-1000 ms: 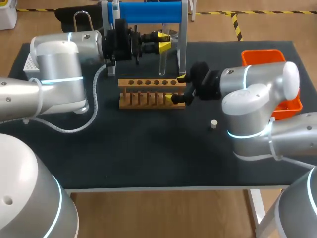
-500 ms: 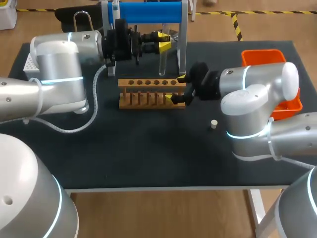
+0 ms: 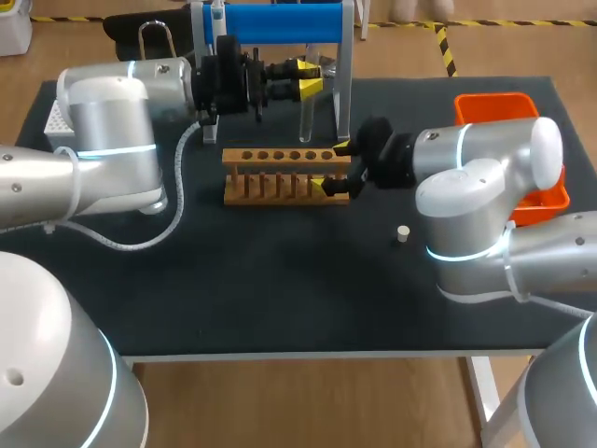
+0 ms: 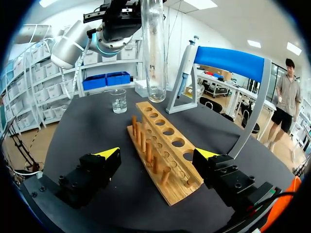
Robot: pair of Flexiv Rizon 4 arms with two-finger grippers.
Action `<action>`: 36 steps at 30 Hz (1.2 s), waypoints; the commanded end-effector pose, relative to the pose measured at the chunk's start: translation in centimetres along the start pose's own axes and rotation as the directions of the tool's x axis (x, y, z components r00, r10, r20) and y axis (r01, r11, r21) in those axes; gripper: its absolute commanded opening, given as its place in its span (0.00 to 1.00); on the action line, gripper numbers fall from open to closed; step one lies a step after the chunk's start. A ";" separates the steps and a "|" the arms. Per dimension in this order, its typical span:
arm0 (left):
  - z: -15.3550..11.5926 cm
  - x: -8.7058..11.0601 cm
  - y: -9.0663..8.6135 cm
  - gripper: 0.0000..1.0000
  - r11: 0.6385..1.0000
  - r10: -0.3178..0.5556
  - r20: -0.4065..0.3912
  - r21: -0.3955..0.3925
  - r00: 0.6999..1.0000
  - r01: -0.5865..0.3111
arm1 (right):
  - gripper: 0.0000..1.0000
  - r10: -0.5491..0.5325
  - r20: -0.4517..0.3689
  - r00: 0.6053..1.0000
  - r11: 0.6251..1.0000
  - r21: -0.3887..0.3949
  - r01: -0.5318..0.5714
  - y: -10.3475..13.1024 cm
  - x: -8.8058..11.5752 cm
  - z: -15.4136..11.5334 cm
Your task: Invert the test tube, pick up the pipette, mount the tip to pipette, aspirate from beaker and dispense into the tube, eject the tip, return the pipette, and cap with the stopper.
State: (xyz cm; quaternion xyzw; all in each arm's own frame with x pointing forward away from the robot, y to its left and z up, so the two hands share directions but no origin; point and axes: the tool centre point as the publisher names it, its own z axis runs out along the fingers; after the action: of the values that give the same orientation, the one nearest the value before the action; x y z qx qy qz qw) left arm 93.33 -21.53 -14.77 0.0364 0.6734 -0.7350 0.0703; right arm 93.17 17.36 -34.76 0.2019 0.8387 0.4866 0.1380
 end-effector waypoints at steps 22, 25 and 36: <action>-0.8 -1.6 1.2 0.00 0.999 -0.049 0.047 0.009 0.998 0.048 | 1.00 0.000 0.001 1.000 1.000 0.000 0.000 0.0 0.0 0.0; -1.0 -1.9 1.4 0.00 0.998 -0.057 0.053 0.014 0.997 0.057 | 1.00 0.000 0.001 1.000 1.000 0.000 0.000 0.0 0.0 0.0; -1.4 -3.0 2.8 0.00 0.995 -0.090 0.080 0.042 0.993 0.087 | 1.00 0.000 0.001 1.000 1.000 0.000 0.000 0.0 0.0 0.0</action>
State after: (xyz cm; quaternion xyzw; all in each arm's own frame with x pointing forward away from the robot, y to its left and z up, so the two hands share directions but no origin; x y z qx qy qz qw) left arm 96.18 -19.98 -16.90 -0.0239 0.6593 -0.7486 0.0663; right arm 93.17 17.37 -34.76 0.2021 0.8387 0.4865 0.1380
